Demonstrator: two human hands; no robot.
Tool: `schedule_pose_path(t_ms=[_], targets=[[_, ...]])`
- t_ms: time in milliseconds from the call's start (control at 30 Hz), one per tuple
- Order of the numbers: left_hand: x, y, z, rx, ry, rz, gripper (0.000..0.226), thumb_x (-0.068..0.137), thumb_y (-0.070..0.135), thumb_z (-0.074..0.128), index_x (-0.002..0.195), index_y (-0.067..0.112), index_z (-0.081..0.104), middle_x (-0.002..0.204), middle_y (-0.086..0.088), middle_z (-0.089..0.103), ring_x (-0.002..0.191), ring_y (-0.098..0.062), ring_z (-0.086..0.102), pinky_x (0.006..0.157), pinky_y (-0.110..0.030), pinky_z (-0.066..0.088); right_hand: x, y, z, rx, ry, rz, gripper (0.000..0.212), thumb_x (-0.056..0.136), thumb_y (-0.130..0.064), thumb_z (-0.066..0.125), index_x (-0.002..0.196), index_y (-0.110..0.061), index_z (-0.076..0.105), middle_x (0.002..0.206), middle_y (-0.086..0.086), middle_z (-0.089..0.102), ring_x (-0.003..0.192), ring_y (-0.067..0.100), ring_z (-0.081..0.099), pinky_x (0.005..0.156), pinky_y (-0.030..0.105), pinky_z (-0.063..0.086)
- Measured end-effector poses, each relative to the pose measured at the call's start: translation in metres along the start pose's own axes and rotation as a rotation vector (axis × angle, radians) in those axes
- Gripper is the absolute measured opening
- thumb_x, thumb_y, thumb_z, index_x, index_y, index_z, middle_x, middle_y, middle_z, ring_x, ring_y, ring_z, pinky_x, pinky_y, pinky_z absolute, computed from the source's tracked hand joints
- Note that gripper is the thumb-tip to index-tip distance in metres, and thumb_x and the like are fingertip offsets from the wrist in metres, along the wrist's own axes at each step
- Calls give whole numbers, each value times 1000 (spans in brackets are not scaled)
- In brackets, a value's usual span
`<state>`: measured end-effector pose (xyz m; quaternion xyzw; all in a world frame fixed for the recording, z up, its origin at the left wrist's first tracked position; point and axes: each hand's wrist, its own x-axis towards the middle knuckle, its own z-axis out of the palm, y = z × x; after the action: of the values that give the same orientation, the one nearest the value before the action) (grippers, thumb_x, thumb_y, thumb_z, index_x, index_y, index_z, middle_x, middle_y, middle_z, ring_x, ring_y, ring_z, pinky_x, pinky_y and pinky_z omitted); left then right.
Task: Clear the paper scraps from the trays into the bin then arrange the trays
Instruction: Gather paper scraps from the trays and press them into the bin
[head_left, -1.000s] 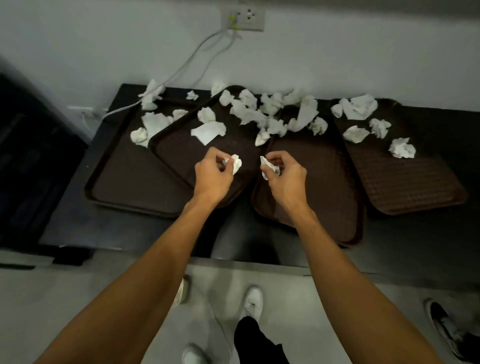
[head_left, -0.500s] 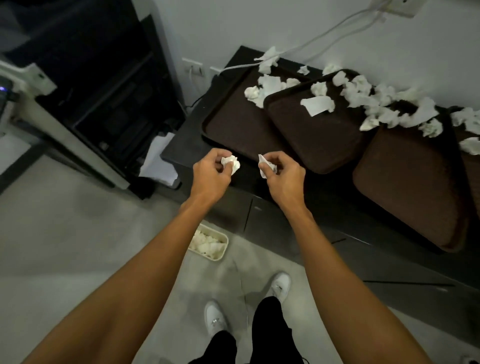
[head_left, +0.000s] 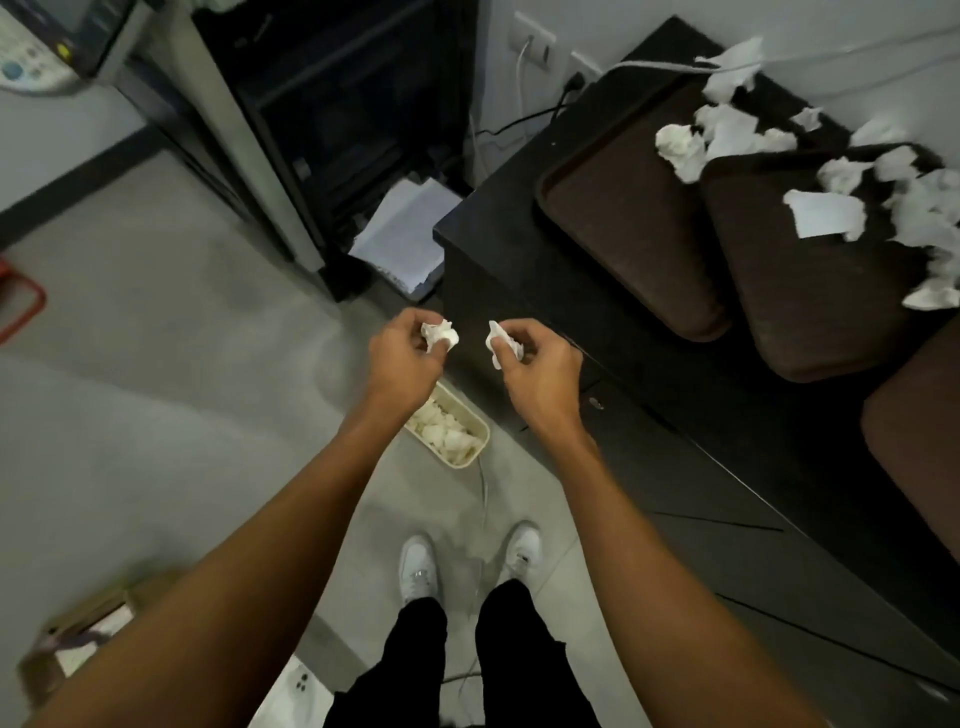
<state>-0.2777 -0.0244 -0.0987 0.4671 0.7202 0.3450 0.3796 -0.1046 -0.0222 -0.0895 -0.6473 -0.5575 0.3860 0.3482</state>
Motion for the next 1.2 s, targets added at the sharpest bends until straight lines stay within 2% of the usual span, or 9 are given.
schedule_pose_path(t_ms=[200,333,467,767,867,933,1033,1133,1200], targets=[[13,-57,15,-9,58,-127,29,90,16,77,117,16,65,100,8,65,75,6,59,58,1,42,19,51,53,-44,-108,8,11,91,-14,74,100,-20,76,90,-12,73,84,4,69,80,26,59],[26,-105,32,3,94,-184,31,88,15,78,115,18,66,111,4,69,83,-1,63,62,-5,46,33,107,95,-137,-176,12,17,85,-11,73,100,-20,75,100,-5,68,89,8,66,82,30,60],[40,-159,57,7,101,-241,31,87,14,79,114,16,66,117,-2,69,93,-15,66,67,-10,48,45,165,134,-193,-255,54,17,90,-9,72,106,-15,75,112,2,63,96,17,65,79,15,54],[80,-277,101,24,119,-259,29,86,15,80,112,14,68,111,-2,70,90,-18,67,67,-16,52,74,285,214,-260,-278,73,17,95,-23,71,113,-21,72,110,0,71,101,18,66,69,-3,40],[92,-311,108,35,125,-261,28,86,14,80,112,15,68,110,-1,70,90,-17,67,68,-17,52,81,308,238,-246,-261,79,16,94,-16,73,110,-13,73,107,2,72,90,10,64,68,-7,39],[98,-330,113,49,126,-255,28,86,15,80,111,16,68,109,-1,71,88,-17,67,67,-16,51,81,323,255,-265,-265,77,15,93,-14,74,108,-13,73,105,1,72,86,5,62,74,0,48],[103,-353,120,59,122,-254,29,85,19,81,111,16,69,106,2,70,85,-13,67,67,-14,50,80,344,278,-287,-280,93,19,95,-19,72,115,-18,72,116,3,70,104,17,67,93,30,60],[105,-369,127,66,116,-272,27,85,19,80,110,17,69,101,5,70,77,-4,64,62,-11,46,76,366,290,-434,-511,204,41,101,-33,63,140,-22,58,139,4,59,126,24,57,106,31,48],[104,-377,132,79,119,-271,25,86,20,78,108,18,69,100,4,70,76,-4,64,61,-13,48,74,383,287,-487,-560,253,47,99,-37,66,142,-20,57,139,5,59,126,25,58,105,33,48]])
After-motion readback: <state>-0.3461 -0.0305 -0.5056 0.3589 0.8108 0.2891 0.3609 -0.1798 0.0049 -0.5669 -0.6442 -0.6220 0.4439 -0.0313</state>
